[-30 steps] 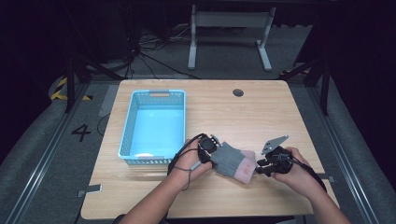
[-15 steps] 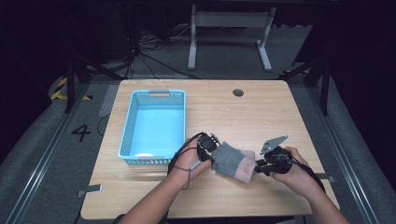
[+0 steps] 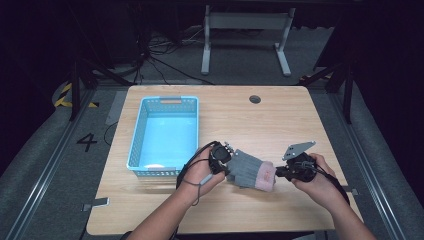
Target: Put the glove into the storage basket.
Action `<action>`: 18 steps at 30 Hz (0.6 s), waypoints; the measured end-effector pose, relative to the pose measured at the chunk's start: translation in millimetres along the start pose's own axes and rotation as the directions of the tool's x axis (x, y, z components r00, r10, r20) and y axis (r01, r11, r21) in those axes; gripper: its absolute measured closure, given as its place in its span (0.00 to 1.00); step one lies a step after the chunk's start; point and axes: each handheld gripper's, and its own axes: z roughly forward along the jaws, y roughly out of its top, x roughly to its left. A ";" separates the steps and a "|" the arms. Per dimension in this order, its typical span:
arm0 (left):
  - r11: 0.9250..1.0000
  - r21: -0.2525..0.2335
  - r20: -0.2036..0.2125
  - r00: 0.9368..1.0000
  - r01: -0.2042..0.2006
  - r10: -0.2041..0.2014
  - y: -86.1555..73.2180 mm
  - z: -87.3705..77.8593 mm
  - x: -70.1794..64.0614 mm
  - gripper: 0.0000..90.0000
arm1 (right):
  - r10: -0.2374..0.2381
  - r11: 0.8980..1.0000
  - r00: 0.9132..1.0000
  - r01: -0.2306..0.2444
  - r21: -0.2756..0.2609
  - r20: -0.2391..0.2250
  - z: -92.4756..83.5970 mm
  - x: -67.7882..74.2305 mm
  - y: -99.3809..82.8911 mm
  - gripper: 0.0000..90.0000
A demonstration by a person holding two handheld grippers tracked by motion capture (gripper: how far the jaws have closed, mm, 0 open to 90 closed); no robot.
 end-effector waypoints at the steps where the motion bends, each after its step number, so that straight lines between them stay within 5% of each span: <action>1: 1.000 -0.006 -0.002 1.000 -0.002 0.002 -0.4 -2.4 -1.5 0.96 | 0.004 1.000 1.000 -0.004 -0.007 0.006 -1.1 -1.3 0.9 0.96; 18: 1.000 -0.009 0.025 0.999 -0.026 0.026 -0.3 1.9 -14.5 0.96 | 0.037 0.999 0.998 -0.036 -0.018 0.048 9.1 -21.5 5.5 0.96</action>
